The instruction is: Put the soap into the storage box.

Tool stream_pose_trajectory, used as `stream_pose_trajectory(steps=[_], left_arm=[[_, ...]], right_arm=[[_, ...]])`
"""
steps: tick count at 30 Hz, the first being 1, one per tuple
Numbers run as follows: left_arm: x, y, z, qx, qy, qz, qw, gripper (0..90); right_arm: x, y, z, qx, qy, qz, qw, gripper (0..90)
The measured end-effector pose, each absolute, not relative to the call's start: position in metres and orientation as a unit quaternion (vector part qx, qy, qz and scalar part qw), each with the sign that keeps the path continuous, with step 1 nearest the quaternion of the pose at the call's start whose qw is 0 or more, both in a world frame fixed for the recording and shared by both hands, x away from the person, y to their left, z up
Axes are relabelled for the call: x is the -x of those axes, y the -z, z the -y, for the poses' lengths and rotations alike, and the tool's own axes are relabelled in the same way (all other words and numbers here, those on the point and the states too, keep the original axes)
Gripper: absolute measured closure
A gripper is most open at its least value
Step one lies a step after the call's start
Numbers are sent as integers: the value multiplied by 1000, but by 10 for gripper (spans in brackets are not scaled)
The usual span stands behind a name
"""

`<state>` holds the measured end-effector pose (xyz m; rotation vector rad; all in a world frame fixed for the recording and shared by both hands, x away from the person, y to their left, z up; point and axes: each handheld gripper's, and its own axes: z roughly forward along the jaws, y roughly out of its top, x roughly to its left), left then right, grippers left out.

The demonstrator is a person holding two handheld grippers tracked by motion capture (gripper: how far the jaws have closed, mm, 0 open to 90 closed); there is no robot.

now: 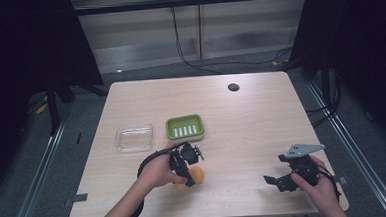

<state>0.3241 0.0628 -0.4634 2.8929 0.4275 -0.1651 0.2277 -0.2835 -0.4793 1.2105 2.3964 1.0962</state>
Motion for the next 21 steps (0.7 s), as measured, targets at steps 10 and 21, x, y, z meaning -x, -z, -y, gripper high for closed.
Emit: stream_pose_trajectory(steps=[10, 21], left_arm=[[-336, 449, -69, -980, 58, -165, 98, 499], [-352, 434, -72, -975, 69, -188, 96, 498]], right_arm=[[-228, 479, 283, -415, -375, -820, 120, 35], [-228, 479, 284, -415, -376, -820, 121, 35]])
